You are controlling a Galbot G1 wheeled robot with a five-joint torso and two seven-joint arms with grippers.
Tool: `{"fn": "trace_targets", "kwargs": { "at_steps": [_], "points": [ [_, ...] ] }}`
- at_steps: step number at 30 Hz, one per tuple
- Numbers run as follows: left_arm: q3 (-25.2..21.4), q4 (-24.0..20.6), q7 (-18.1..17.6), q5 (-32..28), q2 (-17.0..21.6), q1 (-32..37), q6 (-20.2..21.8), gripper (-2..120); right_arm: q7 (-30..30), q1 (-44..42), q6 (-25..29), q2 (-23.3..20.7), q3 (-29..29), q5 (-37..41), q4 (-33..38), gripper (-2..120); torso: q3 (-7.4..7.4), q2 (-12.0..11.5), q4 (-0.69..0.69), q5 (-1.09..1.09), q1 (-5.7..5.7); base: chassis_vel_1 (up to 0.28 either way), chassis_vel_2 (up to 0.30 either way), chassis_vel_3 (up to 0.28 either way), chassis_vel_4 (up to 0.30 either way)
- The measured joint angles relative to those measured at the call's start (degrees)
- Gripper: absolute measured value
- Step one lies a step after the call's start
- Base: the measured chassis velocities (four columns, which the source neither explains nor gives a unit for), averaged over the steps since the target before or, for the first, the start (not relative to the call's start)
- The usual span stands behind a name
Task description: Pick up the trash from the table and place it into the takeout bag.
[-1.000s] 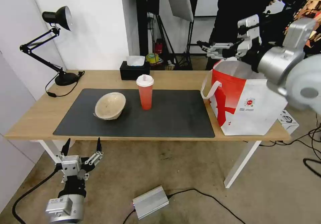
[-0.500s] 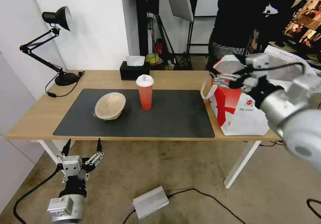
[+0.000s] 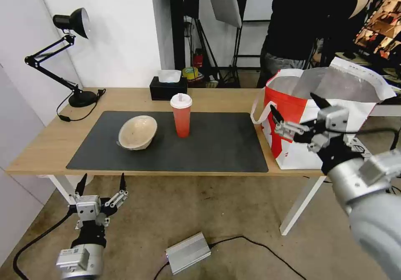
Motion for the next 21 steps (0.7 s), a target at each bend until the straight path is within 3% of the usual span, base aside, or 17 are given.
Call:
{"fn": "trace_targets", "kwargs": {
  "at_steps": [10,21],
  "points": [
    [-1.1,0.4,2.0,0.1,1.4,0.6,-2.3,100,-0.3,-7.8,1.4,10.1,-1.1,-8.4,0.0,100,0.0,0.0,0.01,0.0,0.0,0.0,0.0,0.0,0.0],
    [-0.7,1.1,2.8,0.1,1.5,0.5,-3.2,100,-1.4,-14.9,5.9,14.3,-6.0,-19.6,-1.1,100,0.0,0.0,0.0,-0.01,-0.01,0.0,0.0,0.0,0.0]
  ]
}}
